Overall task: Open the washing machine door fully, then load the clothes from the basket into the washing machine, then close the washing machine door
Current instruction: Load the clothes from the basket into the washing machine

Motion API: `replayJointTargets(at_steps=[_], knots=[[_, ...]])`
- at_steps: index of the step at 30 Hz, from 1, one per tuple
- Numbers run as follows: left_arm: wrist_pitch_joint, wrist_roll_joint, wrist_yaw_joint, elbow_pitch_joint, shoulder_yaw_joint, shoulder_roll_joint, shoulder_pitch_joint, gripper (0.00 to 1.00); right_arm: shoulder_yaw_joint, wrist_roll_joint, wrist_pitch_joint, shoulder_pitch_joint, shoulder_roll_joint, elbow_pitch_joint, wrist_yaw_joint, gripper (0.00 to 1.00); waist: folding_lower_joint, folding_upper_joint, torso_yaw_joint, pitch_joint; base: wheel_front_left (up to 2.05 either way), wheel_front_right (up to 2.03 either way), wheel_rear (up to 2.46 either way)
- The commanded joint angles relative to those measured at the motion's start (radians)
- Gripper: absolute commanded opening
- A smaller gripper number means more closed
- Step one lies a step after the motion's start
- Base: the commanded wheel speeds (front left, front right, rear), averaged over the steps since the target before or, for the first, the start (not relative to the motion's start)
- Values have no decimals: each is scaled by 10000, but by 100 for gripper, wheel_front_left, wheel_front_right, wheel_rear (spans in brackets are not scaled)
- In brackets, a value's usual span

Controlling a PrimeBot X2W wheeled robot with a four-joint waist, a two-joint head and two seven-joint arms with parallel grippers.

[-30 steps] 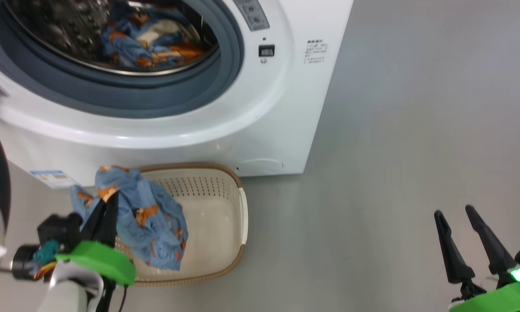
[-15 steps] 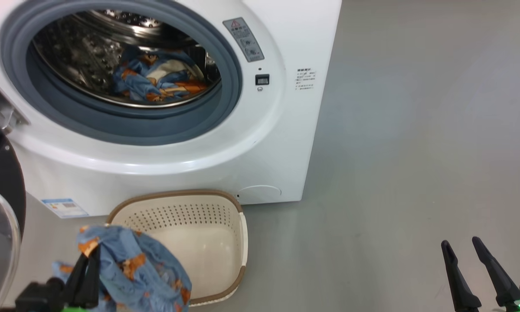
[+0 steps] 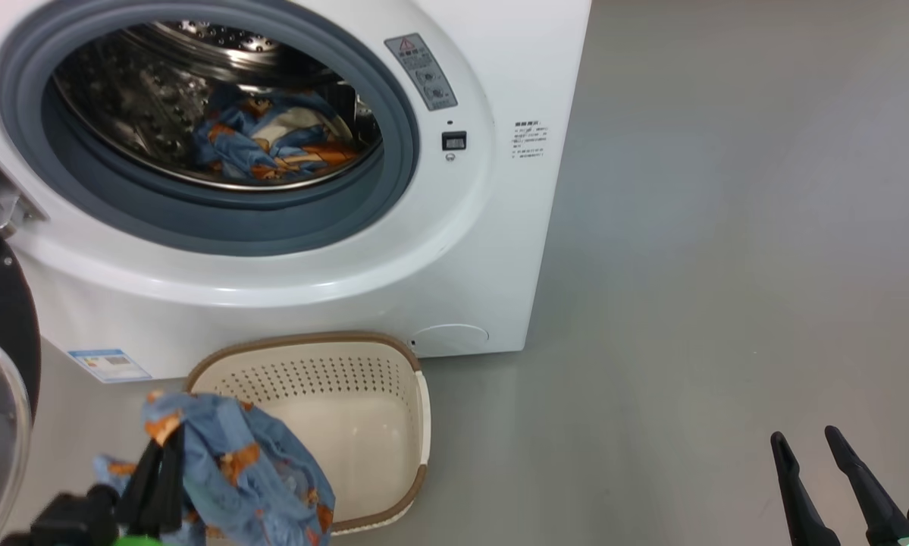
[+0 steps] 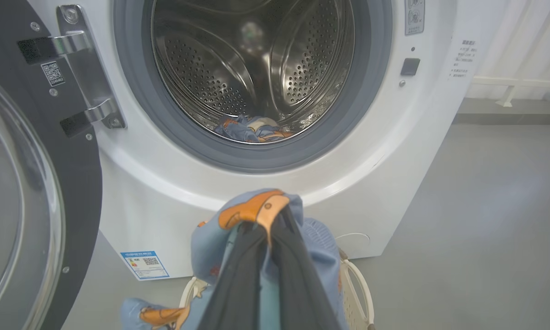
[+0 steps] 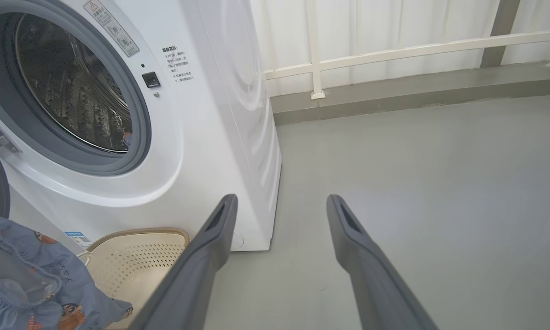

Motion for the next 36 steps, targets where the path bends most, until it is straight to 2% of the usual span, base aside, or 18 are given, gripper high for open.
replayJointTargets(at_steps=[1,9,20,24,36], knots=[[-107,-90,-2,-280,269,76,-747,0,204,-44,-49,-178,-163,-263,62,100,1,0,10,223,0,0,0],[-107,-24,-88,-3,152,112,-3191,0,402,19,-49,-760,-89,-248,62,100,1,0,-173,999,0,0,0],[-107,545,-59,1325,208,831,-7243,0,558,188,-49,-1625,-15,-259,62,100,1,0,-690,2223,0,0,0],[-107,655,-18,2094,165,965,-8115,0,620,230,-49,-1845,32,-265,62,100,1,0,-846,2580,0,0,0],[-107,923,307,6283,229,1889,-10419,0,961,349,-49,-2517,215,-326,62,100,1,0,-1571,3678,0,0,0]])
